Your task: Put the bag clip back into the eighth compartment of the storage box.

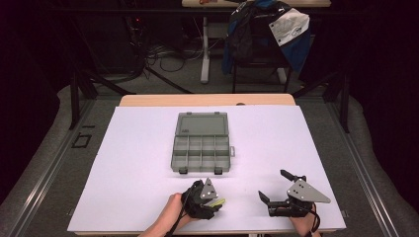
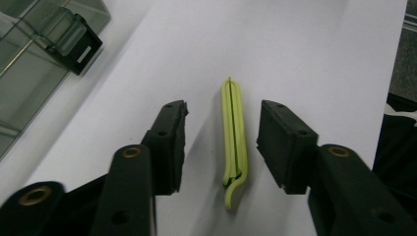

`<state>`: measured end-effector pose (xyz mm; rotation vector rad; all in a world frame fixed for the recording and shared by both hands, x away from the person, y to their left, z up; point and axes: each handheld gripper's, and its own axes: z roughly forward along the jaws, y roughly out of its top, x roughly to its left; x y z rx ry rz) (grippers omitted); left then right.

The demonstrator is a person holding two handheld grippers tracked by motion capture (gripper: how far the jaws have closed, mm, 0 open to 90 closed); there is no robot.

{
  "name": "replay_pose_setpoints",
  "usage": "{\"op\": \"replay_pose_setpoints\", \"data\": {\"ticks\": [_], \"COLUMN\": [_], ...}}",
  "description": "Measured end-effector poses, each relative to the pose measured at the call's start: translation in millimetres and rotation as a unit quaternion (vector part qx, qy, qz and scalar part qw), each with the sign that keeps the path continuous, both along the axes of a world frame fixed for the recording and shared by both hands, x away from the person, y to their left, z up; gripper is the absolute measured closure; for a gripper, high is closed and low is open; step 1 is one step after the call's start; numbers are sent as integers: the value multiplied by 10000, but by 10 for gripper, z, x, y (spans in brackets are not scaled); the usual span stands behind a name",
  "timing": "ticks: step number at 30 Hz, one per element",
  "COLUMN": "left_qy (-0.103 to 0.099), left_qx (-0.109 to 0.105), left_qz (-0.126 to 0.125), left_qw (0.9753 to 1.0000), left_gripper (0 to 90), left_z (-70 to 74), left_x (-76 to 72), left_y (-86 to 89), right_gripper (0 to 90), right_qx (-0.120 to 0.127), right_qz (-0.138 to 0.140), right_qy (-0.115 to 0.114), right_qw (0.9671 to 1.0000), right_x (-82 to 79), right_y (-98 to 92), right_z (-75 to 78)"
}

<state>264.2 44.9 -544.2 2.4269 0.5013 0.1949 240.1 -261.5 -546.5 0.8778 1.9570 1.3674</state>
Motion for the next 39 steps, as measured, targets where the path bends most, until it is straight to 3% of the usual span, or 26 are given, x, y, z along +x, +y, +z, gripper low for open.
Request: {"op": "replay_pose_setpoints", "data": {"ticks": [9, 13, 20, 39], "left_qy": [115, 132, 190, 111], "left_qx": [-59, -63, -133, -239], "left_qz": [-67, -92, -65, -47], "left_qw": [9999, 9999, 9997, 9996], "left_gripper": [730, 760, 790, 802], "left_z": [-45, -55, -80, -52], "left_x": [5, 11, 14, 6], "left_y": [26, 33, 43, 71], "right_gripper": [0, 0, 0, 1], "right_qx": [-44, -39, -46, -46], "right_qz": [33, 7, 1, 10], "right_qy": [0, -35, 27, 56], "right_qw": [10000, 10000, 10000, 10000], "right_x": [-9, -11, -2, 11], "right_y": [-1, -3, -8, -10], "right_z": [3, 12, 2, -6]}}
